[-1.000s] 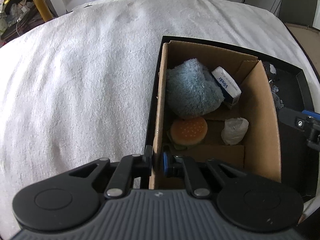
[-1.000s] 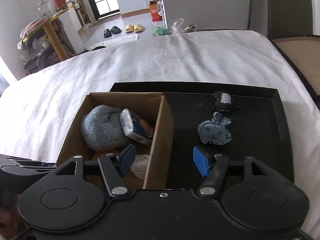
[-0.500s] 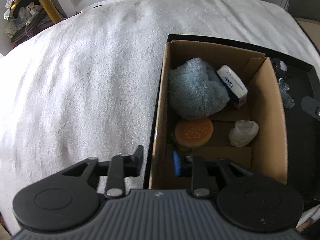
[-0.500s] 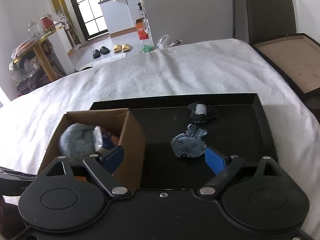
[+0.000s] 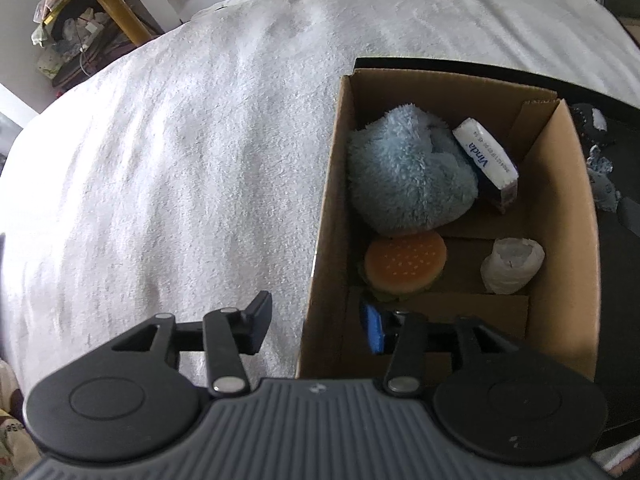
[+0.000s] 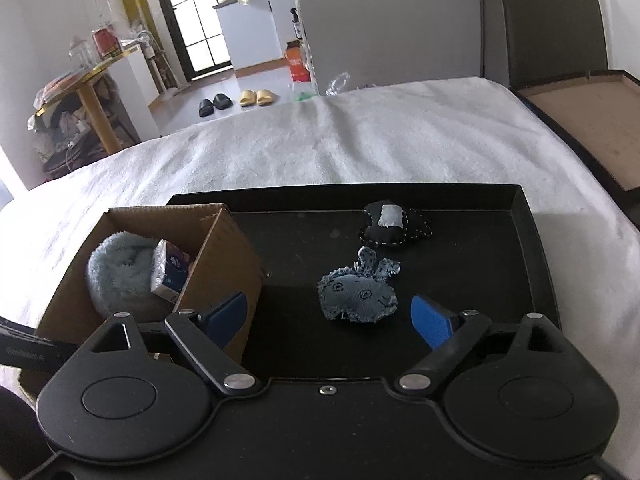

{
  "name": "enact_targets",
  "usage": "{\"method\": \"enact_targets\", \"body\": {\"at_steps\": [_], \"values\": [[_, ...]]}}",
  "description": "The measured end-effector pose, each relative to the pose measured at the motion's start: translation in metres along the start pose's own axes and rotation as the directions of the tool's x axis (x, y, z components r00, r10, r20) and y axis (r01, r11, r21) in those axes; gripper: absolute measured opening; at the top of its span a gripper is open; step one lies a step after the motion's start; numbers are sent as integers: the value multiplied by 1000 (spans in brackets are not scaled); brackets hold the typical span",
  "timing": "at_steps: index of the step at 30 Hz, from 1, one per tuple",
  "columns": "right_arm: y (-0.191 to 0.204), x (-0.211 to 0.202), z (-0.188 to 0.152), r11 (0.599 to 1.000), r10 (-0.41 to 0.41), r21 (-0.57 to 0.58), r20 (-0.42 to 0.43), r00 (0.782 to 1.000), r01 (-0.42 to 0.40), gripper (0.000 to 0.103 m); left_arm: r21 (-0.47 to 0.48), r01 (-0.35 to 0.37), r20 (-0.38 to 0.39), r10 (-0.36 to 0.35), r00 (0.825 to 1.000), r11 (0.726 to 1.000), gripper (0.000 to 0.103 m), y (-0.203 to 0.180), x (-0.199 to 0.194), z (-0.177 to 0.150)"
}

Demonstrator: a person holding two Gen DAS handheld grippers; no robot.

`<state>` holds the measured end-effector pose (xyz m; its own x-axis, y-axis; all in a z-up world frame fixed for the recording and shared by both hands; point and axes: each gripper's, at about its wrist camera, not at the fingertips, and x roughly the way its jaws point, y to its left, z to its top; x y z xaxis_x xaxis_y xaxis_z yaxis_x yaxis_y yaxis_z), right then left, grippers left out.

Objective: Organize soft objects
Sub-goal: 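Move the right gripper down to the denim plush and grasp it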

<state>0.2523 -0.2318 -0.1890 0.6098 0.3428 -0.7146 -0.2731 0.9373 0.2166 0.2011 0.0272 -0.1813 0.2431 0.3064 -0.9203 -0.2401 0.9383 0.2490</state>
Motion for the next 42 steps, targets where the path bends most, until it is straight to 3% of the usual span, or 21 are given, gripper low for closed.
{"method": "enact_targets", "body": {"at_steps": [13,27,30,33,34,35,42], "values": [[-17,30,-12,1000,8,18,-49,999,-7,88,53,-111,-19,112,994,992,49,-22,2,1],[-26,46,-11,999,-13,29,-45,999,14,85,90,-160,-44,164,985,983,50,-37,8,3],[-30,51,-9,998,-6,56,-42,999,8,80,98,-165,-41,169,985,982,50,-39,7,3],[-33,55,-8,998,6,68,-44,999,-3,67,102,-168,-39,173,984,980,50,-41,6,2],[-33,56,-8,998,11,67,-49,999,-7,54,103,-169,-39,174,984,980,50,-41,6,1],[-34,57,-9,998,18,67,-60,998,-14,32,103,-169,-39,174,984,980,50,-41,6,2],[-38,54,-13,997,44,73,-72,996,-39,18,95,-161,-35,165,986,982,50,-38,4,1]]}}
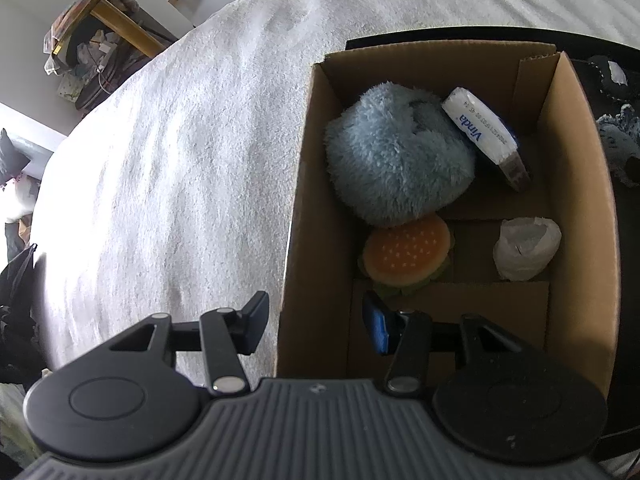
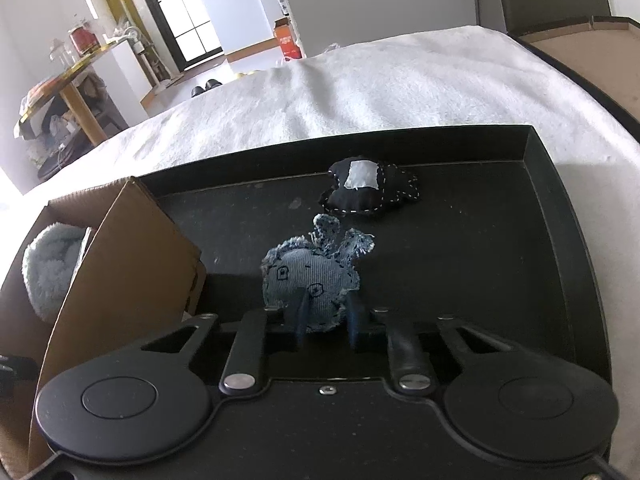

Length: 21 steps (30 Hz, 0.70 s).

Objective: Organize soft objects
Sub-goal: 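Move the right gripper down to the denim plush and grasp it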

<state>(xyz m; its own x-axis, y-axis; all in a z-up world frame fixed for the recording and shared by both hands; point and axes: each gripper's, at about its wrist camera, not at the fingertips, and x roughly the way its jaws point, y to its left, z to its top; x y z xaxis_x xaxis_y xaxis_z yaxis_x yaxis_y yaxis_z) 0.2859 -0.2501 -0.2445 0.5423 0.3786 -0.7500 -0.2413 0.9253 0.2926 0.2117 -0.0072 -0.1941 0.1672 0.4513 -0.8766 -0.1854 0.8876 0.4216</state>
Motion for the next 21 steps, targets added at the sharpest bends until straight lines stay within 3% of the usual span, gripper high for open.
{"method": "enact_targets", "body": {"at_steps": [3,13,15,16,17,18,21], "values": [[1,-5,-1,1000,3,-11,-9,1000,-3,0,-3,9,3,-9,1000,1000,50,3,-1,-2],[7,-22,1,1000,12,-14,-15,1000,-12,0,-9,44,25,-43,999,999,50,12,-6,-7],[8,-18,6,1000,1,8,-21,1000,-1,5,-9,45,35,-45,998,999,50,15,-8,-7],[9,-18,7,1000,-5,10,-7,1000,5,12,-11,48,39,-47,998,999,50,17,-9,-7],[10,-17,9,1000,-11,9,6,1000,11,29,-11,50,43,-49,998,999,50,18,-10,-7],[11,-16,9,1000,-16,9,13,1000,15,35,-10,49,46,-49,998,999,50,19,-10,-7],[13,-13,10,1000,-13,-3,23,1000,14,38,-7,44,51,-44,998,999,50,20,-10,-6]]}}
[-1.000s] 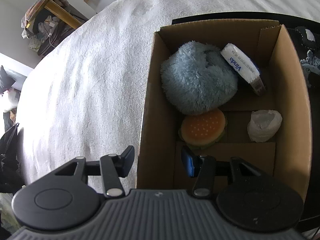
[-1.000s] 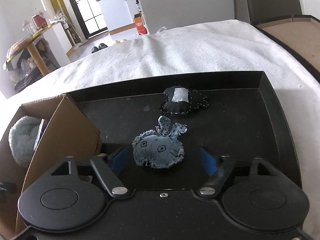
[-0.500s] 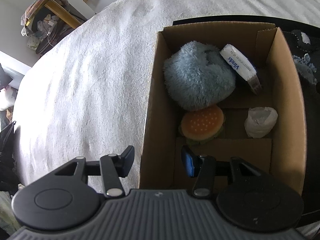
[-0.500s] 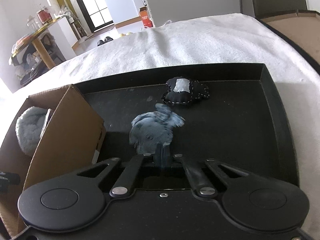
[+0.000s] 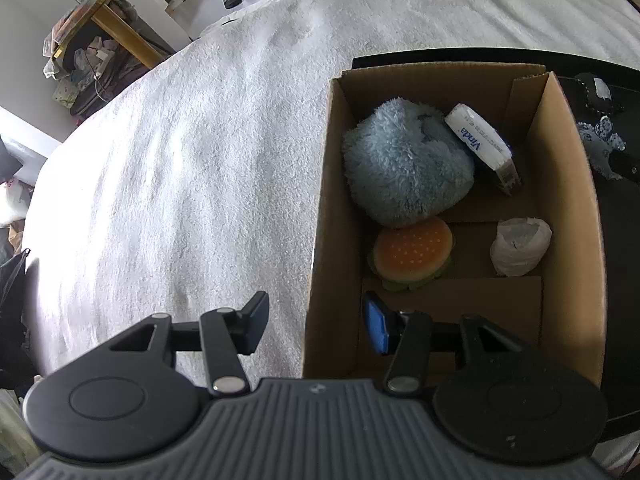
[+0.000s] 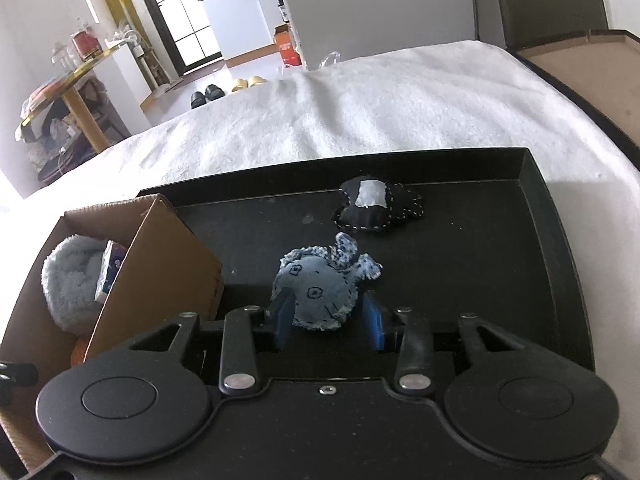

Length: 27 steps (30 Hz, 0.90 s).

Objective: Organize soft objects
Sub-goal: 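Move the right gripper down to the denim plush and grasp it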

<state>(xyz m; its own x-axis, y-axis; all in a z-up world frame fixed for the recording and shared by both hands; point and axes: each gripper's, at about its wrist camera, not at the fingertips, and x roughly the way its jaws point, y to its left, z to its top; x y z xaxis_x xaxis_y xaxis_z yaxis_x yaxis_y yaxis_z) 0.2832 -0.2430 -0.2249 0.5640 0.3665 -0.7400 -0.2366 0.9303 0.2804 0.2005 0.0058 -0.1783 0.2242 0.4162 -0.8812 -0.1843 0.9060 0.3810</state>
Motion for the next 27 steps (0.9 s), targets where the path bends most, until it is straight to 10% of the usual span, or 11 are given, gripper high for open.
{"method": "enact_targets", "body": {"at_steps": [21,27], "values": [[2,18,-1,996,30,-80,54,998,-25,43,17,-42,-42,43,998,999,50,-8,19,11],[0,26,-6,995,35,-92,-3,999,-35,28,8,-44,-36,44,998,999,50,-8,18,12]]}}
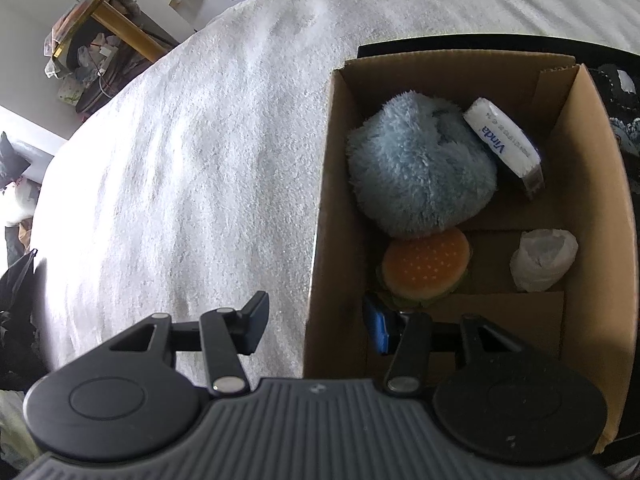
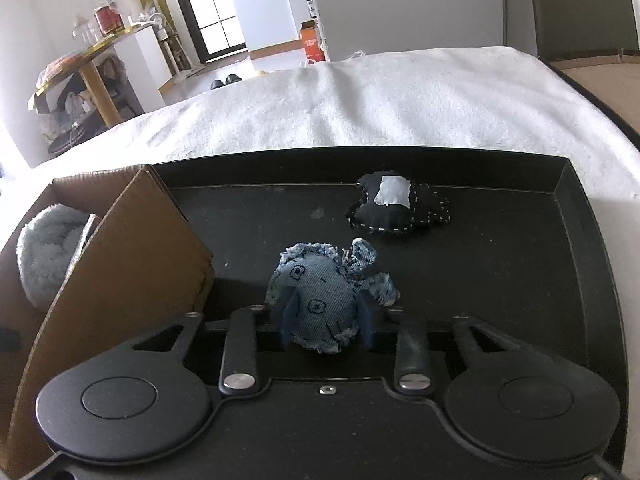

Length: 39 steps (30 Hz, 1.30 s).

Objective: Organize soft objects
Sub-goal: 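Move the right gripper down to the denim plush and grasp it, then carry the denim plush with the right gripper into the box and release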

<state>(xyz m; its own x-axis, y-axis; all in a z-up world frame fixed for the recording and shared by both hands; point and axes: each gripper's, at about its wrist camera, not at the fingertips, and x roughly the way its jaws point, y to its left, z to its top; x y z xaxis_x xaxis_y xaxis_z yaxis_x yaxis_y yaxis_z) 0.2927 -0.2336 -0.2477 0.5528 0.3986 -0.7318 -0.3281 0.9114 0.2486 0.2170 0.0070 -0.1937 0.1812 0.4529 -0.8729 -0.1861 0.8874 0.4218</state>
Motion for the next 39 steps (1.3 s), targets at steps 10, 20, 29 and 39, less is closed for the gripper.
{"method": "enact_targets", "body": {"at_steps": [10,20,29,39], "values": [[-5,-23,1,999,-23,40,-5,1000,23,24,-11,31,11,-31,999,999,50,6,-4,-8],[7,-58,9,997,-49,58,2,999,49,24,-53,127,60,-124,990,990,50,25,-14,-13],[25,-86,15,995,-57,86,25,998,55,24,-63,193,98,-186,978,979,50,33,-22,-22],[50,-113,17,997,-50,63,57,997,47,25,-84,248,137,-236,962,965,49,48,-27,-31]]}}
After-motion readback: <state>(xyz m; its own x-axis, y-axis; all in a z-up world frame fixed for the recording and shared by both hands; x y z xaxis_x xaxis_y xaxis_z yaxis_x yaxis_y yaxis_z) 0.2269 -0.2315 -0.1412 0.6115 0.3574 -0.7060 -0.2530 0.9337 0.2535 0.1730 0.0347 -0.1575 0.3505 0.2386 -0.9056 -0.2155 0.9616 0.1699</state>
